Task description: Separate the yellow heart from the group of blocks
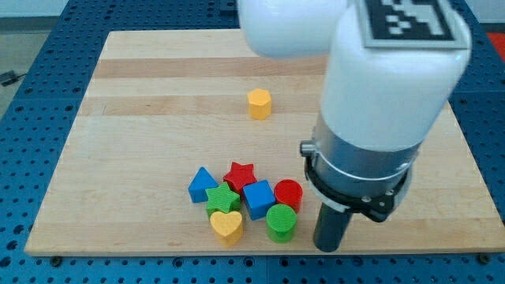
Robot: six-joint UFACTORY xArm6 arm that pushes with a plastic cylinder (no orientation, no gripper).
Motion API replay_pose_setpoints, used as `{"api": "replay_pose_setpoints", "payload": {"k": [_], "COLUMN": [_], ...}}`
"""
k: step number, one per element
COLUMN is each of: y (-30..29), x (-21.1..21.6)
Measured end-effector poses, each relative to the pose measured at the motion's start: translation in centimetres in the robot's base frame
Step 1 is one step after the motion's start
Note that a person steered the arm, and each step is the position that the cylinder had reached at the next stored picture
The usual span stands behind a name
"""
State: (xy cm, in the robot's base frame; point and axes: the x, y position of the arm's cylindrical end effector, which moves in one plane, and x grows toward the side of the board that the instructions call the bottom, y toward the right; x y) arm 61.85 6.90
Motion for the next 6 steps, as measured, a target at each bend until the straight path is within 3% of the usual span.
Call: {"api": "replay_pose_setpoints", "payload": {"k": [6], "y": [-13.6], "x": [-1.3]}}
